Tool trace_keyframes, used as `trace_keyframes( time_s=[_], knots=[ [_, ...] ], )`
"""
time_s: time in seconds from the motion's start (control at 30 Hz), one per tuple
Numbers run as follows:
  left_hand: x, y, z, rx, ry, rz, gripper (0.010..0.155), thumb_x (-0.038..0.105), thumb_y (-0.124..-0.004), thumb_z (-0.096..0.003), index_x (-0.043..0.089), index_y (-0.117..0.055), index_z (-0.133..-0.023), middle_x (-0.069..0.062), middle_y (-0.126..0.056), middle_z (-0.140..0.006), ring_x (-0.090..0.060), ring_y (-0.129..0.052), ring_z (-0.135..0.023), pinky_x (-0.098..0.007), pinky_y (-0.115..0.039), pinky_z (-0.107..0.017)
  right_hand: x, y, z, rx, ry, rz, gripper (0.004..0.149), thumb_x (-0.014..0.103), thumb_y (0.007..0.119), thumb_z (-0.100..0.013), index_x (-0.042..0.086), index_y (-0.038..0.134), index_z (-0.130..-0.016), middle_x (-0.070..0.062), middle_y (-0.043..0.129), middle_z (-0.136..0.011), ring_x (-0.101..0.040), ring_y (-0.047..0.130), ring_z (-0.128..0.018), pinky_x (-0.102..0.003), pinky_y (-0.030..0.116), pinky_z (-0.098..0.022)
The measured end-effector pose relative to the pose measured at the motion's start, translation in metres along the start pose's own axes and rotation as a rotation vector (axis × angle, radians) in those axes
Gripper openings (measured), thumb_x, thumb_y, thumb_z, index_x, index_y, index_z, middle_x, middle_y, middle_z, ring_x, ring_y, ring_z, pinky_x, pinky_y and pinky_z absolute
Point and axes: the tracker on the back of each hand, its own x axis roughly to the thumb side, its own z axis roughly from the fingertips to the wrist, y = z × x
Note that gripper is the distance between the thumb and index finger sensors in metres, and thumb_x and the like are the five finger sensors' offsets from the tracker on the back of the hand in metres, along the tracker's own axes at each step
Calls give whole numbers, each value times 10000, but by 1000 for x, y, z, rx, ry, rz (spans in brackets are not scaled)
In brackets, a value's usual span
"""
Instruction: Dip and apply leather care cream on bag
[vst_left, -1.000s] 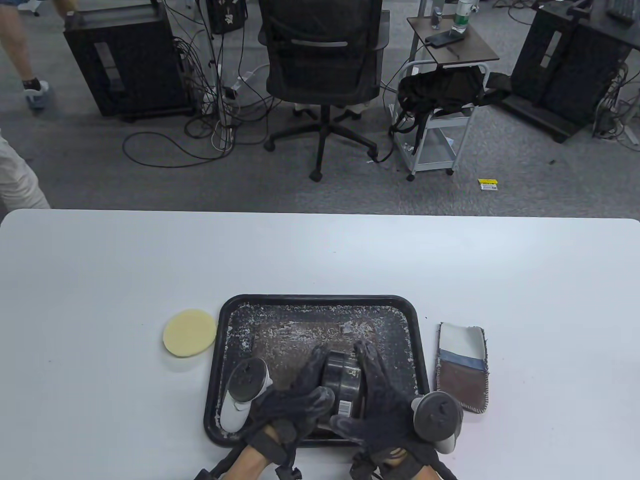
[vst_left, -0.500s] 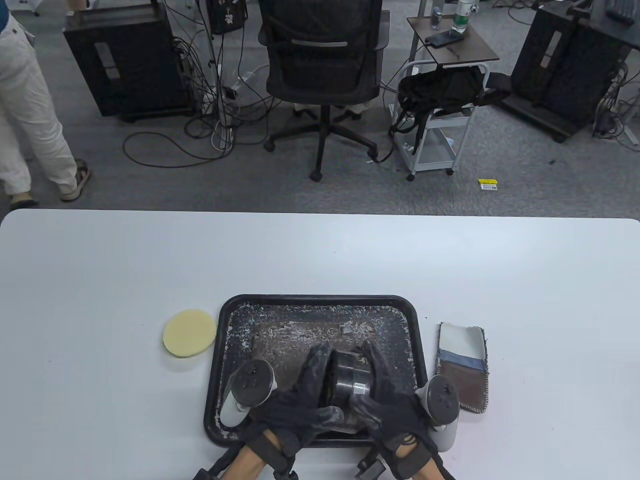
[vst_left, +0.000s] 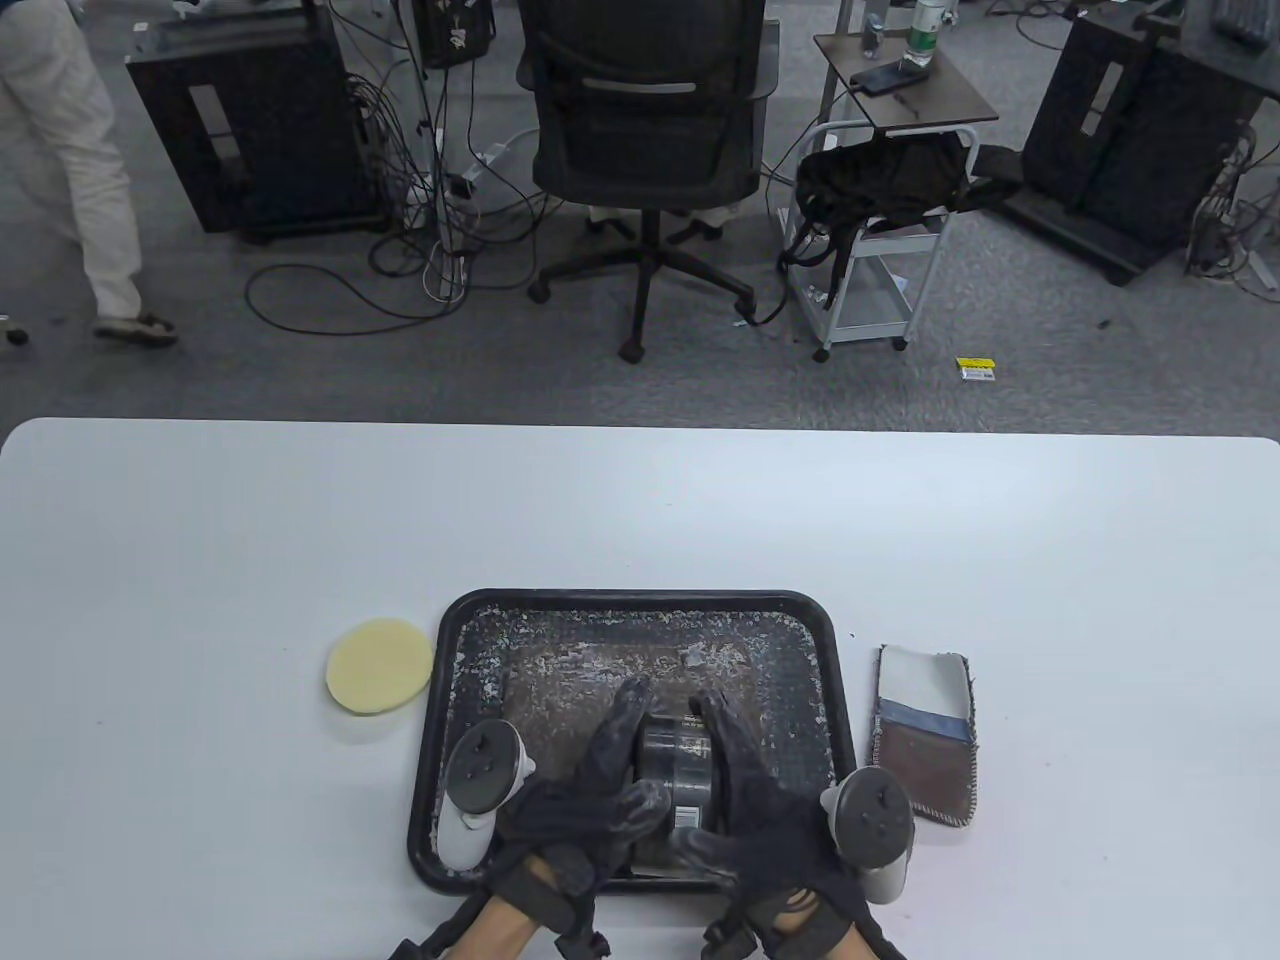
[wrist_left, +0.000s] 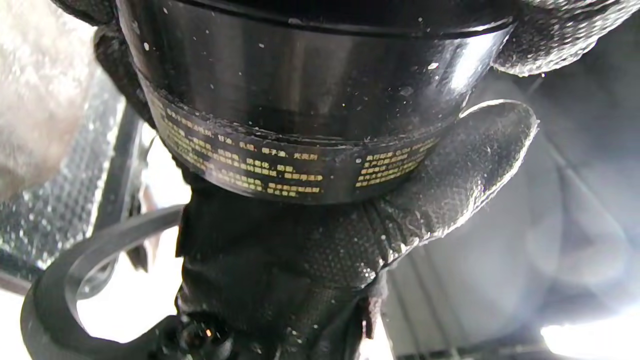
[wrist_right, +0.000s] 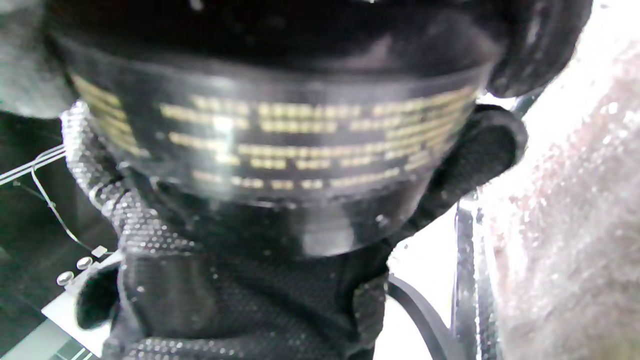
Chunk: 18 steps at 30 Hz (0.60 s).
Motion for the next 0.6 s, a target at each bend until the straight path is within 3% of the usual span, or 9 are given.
trace_keyframes(
  time_s=[0.23,0.33,0.4,0.6],
  knots=[
    [1,3,1,9,-17,-60,1038,835,-739,-492,348,-93,-1143,-57,-102,-1230,-490,-243,-1121,-741,-608,-672,-5,2,-2,34,26,-56,1049,679,816,-368,276,179,-1098,-201,188,-1126,-645,386,-962,-753,727,-518],
    [10,6,3,41,-56,-166,1027,826,-766,-486,349,-150,-1154,-46,-157,-1243,-480,-281,-1129,-742,-613,-669,-6,0,-3,43,31,-91,1011,683,773,-403,258,179,-1102,-177,187,-1134,-600,365,-1001,-762,664,-558],
    [21,11,6,60,-83,-296,1016,819,-781,-485,352,-180,-1158,-28,-181,-1249,-471,-292,-1136,-741,-607,-673,-5,-3,-3,30,33,-93,985,667,759,-421,232,197,-1103,-193,201,-1129,-571,384,-1008,-732,644,-589],
    [59,54,35,300,-21,-866,1021,810,-797,-475,350,-194,-1159,-14,-201,-1257,-459,-317,-1144,-743,-600,-685,-4,-15,-2,-13,15,-3,971,650,768,-412,216,238,-1100,-195,227,-1122,-556,391,-1004,-755,575,-600]
  ],
)
